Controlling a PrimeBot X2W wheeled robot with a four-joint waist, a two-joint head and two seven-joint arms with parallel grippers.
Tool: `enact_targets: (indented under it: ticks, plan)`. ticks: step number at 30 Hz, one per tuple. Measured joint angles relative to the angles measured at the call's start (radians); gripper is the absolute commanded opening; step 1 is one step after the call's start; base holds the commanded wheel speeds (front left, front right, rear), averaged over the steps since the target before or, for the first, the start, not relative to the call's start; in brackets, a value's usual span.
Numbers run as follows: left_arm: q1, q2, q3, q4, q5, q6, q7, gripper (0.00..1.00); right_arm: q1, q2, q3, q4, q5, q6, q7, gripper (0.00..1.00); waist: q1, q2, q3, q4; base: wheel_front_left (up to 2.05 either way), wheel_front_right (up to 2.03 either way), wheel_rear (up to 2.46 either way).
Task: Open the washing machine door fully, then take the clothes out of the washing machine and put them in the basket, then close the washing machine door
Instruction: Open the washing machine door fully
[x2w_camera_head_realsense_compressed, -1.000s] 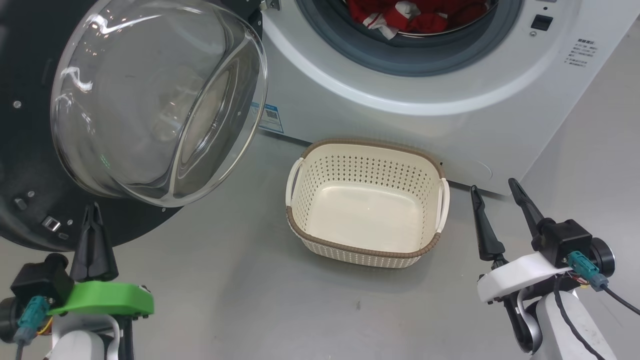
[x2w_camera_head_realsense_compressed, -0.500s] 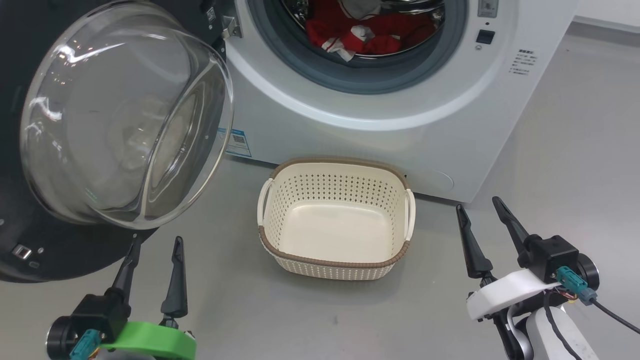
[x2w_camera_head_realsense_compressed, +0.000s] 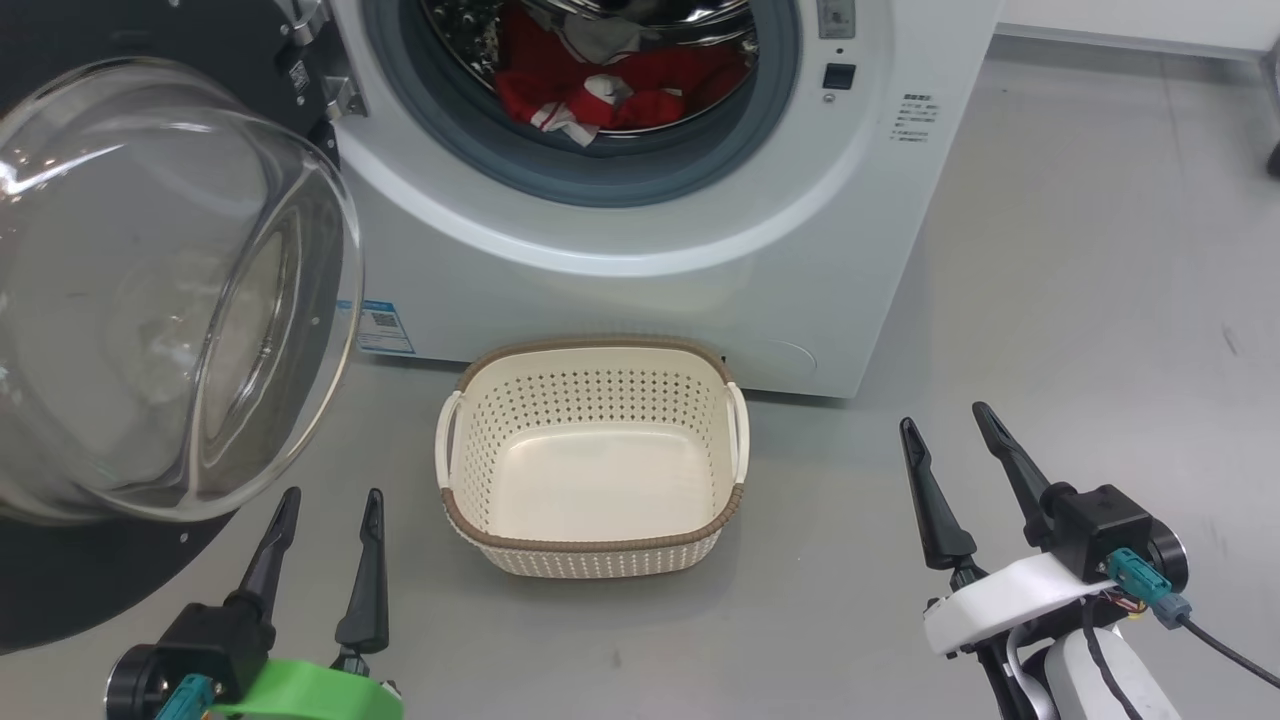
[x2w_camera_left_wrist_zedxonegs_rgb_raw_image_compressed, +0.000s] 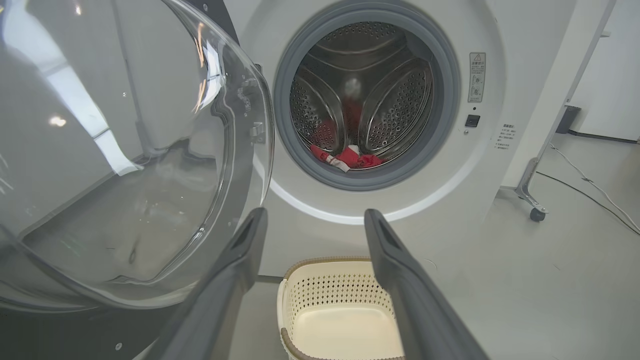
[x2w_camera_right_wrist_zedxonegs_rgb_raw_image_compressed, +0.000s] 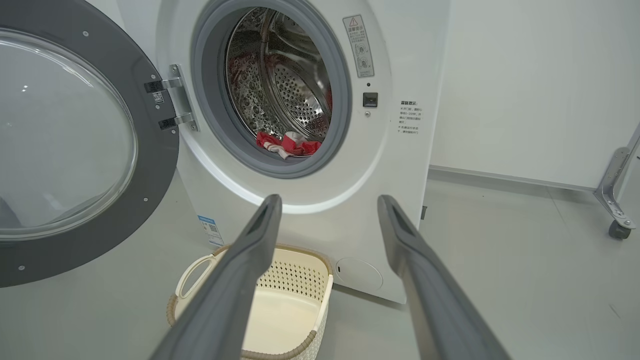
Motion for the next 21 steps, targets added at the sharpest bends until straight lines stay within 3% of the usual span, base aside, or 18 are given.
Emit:
enact_targets:
  ticks: [12,21]
  plan:
    - [0.033,0.001,-0.002,-0.016,0.000,0.001,0.040,1.00,0.051,0.001,0.006,-0.030,0.044,-0.033,0.000,1.00,0.0000,0.0000,-0.022,-0.131,0.00,0.00,0.00]
    - [0.055,0.001,-0.003,-0.030,0.000,0.011,0.061,1.00,0.091,0.003,0.011,-0.037,0.052,-0.043,0.000,1.00,0.0000,0.0000,-0.042,-0.183,0.00,0.00,0.00]
